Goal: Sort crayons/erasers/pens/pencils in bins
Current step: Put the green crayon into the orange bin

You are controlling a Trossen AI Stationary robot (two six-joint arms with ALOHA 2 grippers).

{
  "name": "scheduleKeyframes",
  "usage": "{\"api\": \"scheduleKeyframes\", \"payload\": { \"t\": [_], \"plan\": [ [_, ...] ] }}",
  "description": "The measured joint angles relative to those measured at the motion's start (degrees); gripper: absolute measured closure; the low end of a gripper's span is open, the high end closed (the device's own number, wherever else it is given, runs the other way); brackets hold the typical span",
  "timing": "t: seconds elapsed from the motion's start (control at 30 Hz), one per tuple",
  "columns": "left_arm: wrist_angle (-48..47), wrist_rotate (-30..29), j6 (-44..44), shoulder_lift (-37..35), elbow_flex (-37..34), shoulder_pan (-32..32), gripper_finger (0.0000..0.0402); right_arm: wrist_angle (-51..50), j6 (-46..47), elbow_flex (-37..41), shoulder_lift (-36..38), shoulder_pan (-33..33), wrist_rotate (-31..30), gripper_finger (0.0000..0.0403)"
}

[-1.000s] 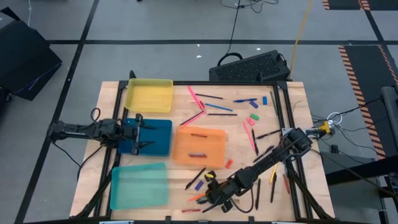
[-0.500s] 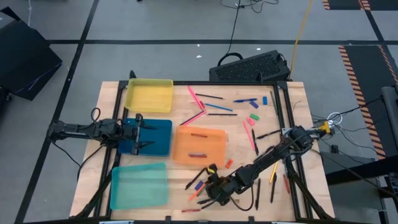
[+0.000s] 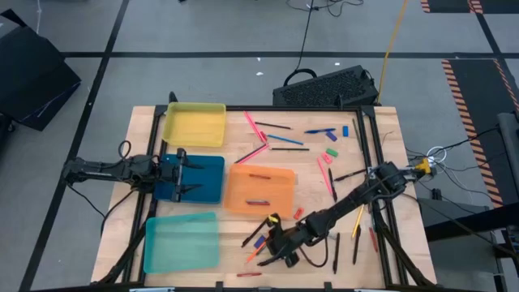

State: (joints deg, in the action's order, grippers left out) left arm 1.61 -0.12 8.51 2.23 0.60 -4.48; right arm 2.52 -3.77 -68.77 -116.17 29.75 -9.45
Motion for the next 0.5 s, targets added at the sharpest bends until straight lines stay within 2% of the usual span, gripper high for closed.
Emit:
{"api": "scheduleKeyframes", "payload": {
  "t": [0.27,0.5],
  "plan": [
    [-0.02,0.0,0.0,-0.01,0.0,-0.02,0.0128,-0.39,-0.05,1.33,0.33,0.45,3.67,0.0296],
    [-0.02,0.0,0.0,-0.02,0.0,-0.02,0.0128,-0.46,-0.95,1.44,0.39,1.41,3.75,0.0296]
  ]
}}
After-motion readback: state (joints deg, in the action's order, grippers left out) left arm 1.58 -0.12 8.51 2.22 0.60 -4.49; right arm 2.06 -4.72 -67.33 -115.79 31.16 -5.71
